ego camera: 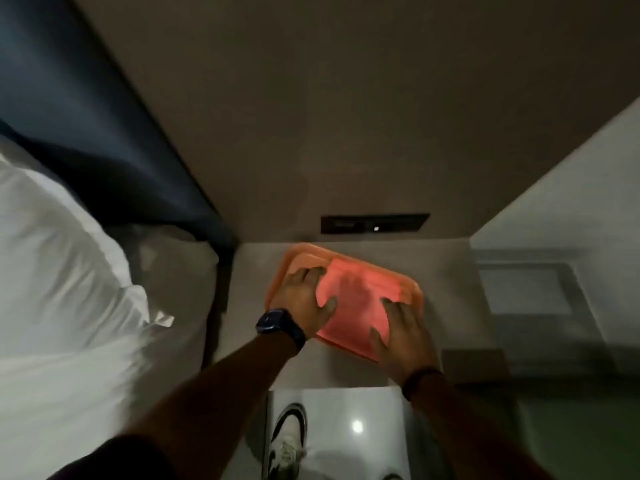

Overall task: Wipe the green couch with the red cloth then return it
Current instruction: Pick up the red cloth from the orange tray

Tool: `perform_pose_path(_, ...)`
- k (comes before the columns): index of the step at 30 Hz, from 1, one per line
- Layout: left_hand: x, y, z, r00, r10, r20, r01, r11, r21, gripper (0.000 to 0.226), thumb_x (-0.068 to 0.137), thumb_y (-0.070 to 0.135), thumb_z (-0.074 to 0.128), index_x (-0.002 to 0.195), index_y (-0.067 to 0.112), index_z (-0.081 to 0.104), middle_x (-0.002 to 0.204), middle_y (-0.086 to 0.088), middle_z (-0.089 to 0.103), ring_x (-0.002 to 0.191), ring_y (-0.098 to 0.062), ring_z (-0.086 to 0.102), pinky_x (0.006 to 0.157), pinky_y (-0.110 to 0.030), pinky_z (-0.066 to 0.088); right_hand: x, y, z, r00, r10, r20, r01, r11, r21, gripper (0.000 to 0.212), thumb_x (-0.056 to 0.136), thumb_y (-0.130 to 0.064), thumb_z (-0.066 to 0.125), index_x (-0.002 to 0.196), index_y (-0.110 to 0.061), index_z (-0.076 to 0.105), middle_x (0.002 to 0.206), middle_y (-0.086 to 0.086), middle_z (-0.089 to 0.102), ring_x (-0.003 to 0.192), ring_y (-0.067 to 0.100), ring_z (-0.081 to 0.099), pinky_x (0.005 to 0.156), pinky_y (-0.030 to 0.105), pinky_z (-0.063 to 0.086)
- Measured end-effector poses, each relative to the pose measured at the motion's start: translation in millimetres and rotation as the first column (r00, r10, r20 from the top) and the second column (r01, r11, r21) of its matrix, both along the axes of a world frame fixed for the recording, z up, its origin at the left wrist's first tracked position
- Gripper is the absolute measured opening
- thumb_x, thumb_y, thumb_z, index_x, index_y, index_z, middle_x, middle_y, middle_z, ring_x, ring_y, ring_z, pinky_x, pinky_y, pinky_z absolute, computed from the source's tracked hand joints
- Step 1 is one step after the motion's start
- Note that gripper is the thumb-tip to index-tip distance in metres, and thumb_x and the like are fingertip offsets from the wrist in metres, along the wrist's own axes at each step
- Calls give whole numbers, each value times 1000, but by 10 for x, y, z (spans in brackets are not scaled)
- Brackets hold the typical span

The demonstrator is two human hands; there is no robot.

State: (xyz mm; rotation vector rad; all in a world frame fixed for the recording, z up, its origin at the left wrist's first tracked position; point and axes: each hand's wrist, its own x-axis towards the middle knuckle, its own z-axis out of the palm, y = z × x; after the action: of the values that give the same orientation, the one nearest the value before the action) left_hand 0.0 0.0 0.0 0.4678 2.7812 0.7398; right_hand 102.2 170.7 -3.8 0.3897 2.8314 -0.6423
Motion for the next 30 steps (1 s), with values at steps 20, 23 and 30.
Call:
perform_pose_path(20, -256, 384, -1555, 620, 564, 545, -422, 825, -375, 51, 90, 57, 34, 105, 12, 53, 107, -15, 61, 100, -34, 57, 93, -48, 43, -108, -104, -1004, 974, -219, 67, 226, 964, -142, 53, 92, -25, 57, 139, -12, 36, 135, 17, 46, 117, 34, 47, 94, 51, 47)
perform_pose_path(23, -213, 594, -1122, 856, 335, 393, -282, 941, -189, 23, 88, 39, 50, 98, 22, 61, 100, -9, 67, 91, -32, 61, 82, -38, 48, -243, 88, -864, 979, -204, 23, 205, 969, -142, 53, 92, -18, 55, 140, -12, 34, 138, 17, 43, 120, 34, 44, 98, 51, 43)
perform_pose_path(30, 55, 1045, 104, 936, -315, -158, 340, 925, 168, 25, 68, -1, 75, 87, 14, 73, 83, -11, 70, 77, -32, 61, 70, -32, 47, -303, 863, -148, 984, -18, -180, 13, 1000, -25, 75, 75, -25, 67, 143, -25, 32, 148, 15, 33, 137, 33, 25, 107, 50, 26)
